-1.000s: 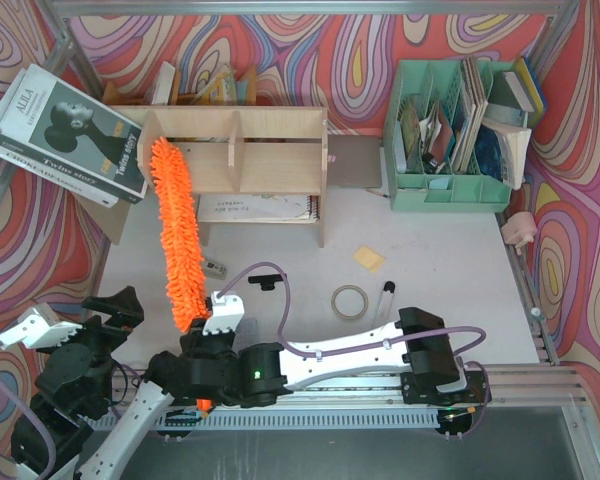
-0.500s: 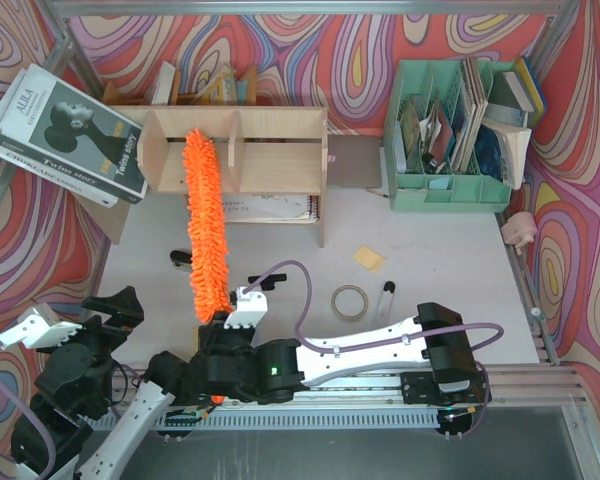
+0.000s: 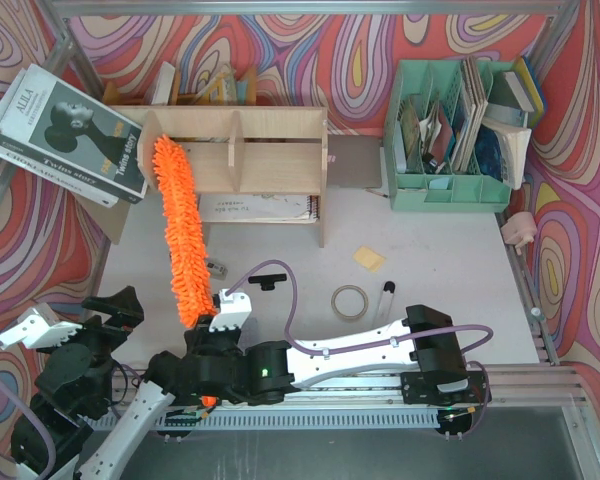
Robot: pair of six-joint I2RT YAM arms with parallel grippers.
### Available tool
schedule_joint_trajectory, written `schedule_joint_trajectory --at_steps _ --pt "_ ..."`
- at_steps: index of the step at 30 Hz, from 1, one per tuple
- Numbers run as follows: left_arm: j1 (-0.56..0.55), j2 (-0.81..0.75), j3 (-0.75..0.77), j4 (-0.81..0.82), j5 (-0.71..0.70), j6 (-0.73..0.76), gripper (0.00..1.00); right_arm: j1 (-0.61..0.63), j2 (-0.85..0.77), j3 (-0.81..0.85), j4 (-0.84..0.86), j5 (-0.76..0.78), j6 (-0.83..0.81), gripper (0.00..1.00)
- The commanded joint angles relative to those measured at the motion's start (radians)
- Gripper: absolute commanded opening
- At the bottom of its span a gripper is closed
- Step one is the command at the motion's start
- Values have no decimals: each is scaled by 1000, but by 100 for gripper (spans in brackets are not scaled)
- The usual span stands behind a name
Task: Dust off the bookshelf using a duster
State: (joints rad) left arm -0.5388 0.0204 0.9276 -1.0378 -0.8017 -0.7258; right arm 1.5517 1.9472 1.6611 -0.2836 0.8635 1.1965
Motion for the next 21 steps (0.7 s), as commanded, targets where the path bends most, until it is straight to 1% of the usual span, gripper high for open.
schedule_joint_trajectory --at_steps 1,6,11,15,18,21 --pt "-7 -10 -4 -11 -21 -2 98 0 -49 -13 35 79 -10 0" --pt "-9 -11 -5 -12 -21 -3 98 -1 -84 -25 -53 149 68 0" --pt "-9 -12 -5 -12 -22 -2 98 -3 -115 -34 -195 217 199 0" --pt "-10 -11 -5 -12 -22 -3 98 -4 -124 -42 -254 234 263 0" --pt "-10 -10 -4 -12 -22 -3 98 -8 -112 -45 -186 189 202 0" --pt "-10 -10 -4 -13 -23 -4 98 -14 -79 -43 -43 111 55 0"
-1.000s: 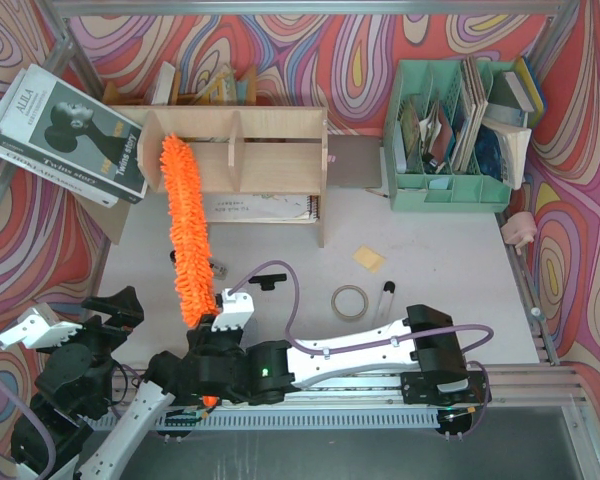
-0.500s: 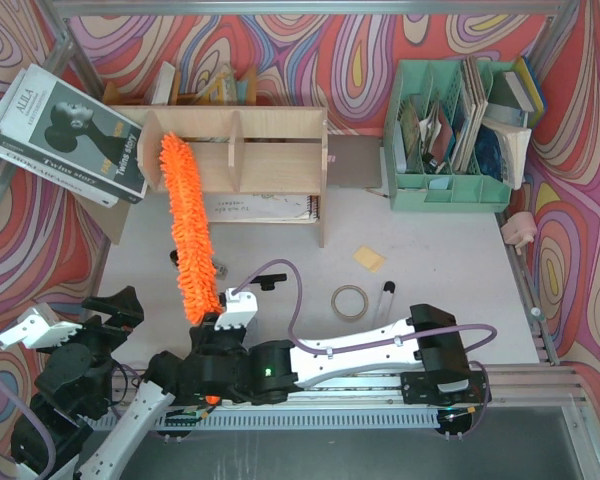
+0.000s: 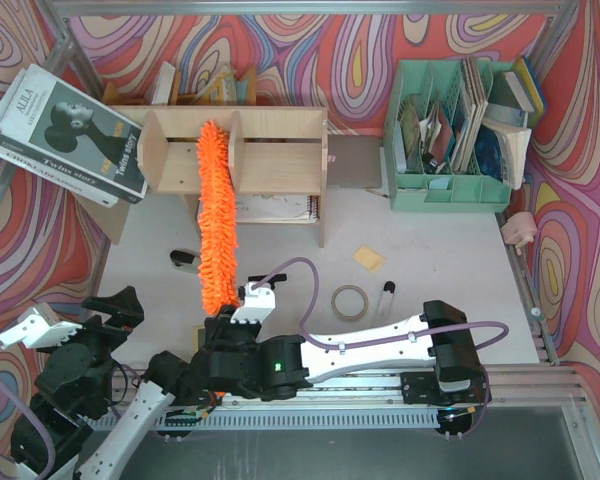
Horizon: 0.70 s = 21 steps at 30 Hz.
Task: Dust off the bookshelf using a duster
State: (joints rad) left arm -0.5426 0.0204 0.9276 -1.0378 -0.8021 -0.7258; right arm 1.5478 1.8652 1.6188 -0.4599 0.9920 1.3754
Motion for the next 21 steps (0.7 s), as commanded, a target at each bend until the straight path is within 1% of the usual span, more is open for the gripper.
schedule_joint_trajectory --at_steps 1,5,11,17,21 --pt "-7 -10 -4 -13 -22 -3 98 -16 18 6 165 -52 -155 0" --pt "-9 -9 -3 -15 -25 -6 98 -38 66 46 182 -154 -182 0" --pt "-10 -6 -5 -15 -26 -5 98 -40 83 59 260 -182 -260 0" --pt "-10 -3 -4 -14 -24 -3 98 -40 70 50 383 -211 -365 0" --pt "-10 -3 -5 -14 -25 -4 98 -40 61 43 420 -222 -386 0"
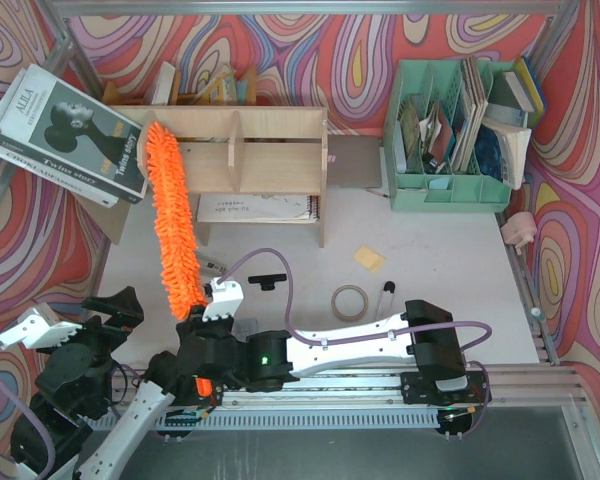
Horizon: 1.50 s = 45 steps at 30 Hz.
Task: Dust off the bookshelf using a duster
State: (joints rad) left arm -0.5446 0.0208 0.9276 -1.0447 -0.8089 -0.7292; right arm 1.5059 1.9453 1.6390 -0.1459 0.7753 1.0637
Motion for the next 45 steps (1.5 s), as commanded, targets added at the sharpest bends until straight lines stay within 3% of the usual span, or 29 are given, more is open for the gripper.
schedule_joint_trajectory --at_steps 1,14,24,30,37,45 --pt "-8 -4 -5 -6 -17 0 98 2 -26 19 110 1 -76 0" --pt "-8 3 -5 -6 -19 1 98 3 -168 -78 193 139 -148 0" --pt "-9 5 -4 -10 -24 -3 98 4 -453 -326 -21 242 44 0" --pt "-9 1 -1 -20 -37 -14 98 13 -545 -424 -197 259 201 0" --pt "-9 13 0 -24 -45 -18 98 14 -524 -495 -156 161 247 0" --pt "-9 18 -1 -26 -45 -19 98 14 -420 -451 -45 53 144 0"
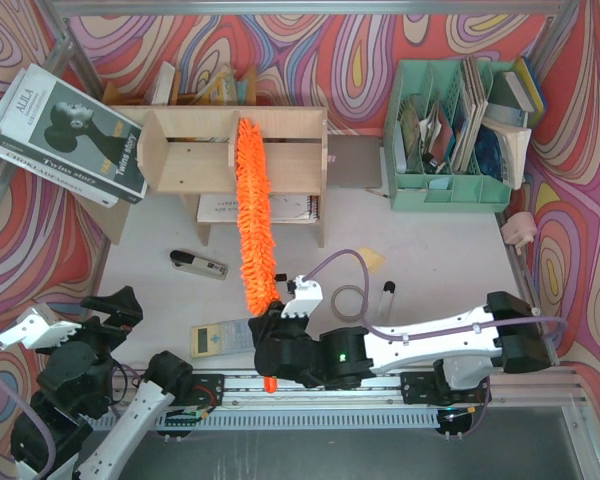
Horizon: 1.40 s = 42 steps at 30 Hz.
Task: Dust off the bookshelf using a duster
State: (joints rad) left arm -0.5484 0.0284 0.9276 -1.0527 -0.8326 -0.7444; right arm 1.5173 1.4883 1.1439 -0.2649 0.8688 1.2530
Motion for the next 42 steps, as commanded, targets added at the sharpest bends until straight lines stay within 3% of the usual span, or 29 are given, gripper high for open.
schedule_joint_trajectory --at_steps 1,4,12,17,20,25,31,36,42 --pt "-5 11 0 -17 -22 -3 98 2 45 51 77 -50 -56 0" --pt "-5 10 0 -17 -21 -1 98 3 47 56 55 -39 -29 0" --pt "-5 10 -1 -14 -18 0 98 3 -86 0 -286 161 343 0" --pt "-5 11 -2 -13 -17 0 98 3 -82 32 -552 186 603 0" --pt "-5 11 -1 -13 -18 -1 98 3 -57 40 -449 154 506 0" --pt "-5 13 -2 -13 -18 0 98 5 -23 19 -85 60 158 0" --pt "-7 17 -1 -13 -19 0 98 47 35 96 -26 75 33 0" --pt "-5 17 0 -13 -18 0 98 70 28 97 -48 111 57 0" --pt "-5 8 -1 -13 -17 -1 98 78 15 135 -421 212 425 0"
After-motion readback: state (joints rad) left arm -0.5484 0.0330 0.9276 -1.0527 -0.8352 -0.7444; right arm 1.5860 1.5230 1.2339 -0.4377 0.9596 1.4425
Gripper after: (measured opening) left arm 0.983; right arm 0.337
